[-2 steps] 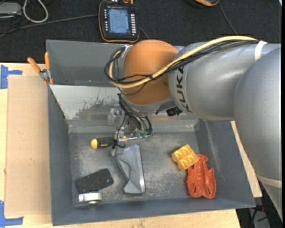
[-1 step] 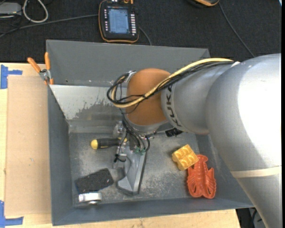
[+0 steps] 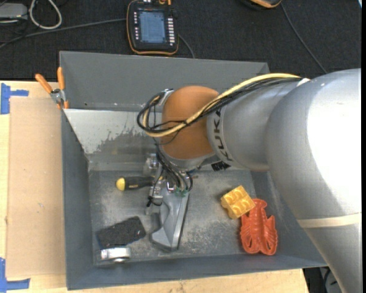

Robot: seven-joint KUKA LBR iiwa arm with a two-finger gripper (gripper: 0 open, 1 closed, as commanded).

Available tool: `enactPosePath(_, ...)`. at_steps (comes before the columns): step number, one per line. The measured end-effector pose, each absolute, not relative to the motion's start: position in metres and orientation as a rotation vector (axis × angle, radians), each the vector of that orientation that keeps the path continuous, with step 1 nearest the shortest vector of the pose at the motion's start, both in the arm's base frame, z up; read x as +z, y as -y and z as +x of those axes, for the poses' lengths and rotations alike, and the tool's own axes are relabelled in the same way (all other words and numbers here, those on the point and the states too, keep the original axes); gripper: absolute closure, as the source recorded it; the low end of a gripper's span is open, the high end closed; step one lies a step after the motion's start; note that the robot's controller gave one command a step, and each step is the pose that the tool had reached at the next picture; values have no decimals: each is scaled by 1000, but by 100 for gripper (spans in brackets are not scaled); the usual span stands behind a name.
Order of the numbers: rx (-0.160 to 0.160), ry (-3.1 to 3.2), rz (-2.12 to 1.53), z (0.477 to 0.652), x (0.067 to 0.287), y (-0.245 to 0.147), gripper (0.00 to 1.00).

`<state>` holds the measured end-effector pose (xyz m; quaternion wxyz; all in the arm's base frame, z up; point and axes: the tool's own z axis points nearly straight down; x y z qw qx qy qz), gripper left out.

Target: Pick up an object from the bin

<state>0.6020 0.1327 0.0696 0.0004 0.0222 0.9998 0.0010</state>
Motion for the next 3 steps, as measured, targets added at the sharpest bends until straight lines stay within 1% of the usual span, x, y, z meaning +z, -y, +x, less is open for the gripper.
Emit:
enactPosePath(1,4,-3143,161,600,69,-131,0)
enactPosePath(2,3,-3143,107,601,69,-132,0)
enactPosePath(3,7,-3142,161,601,69,-131,100)
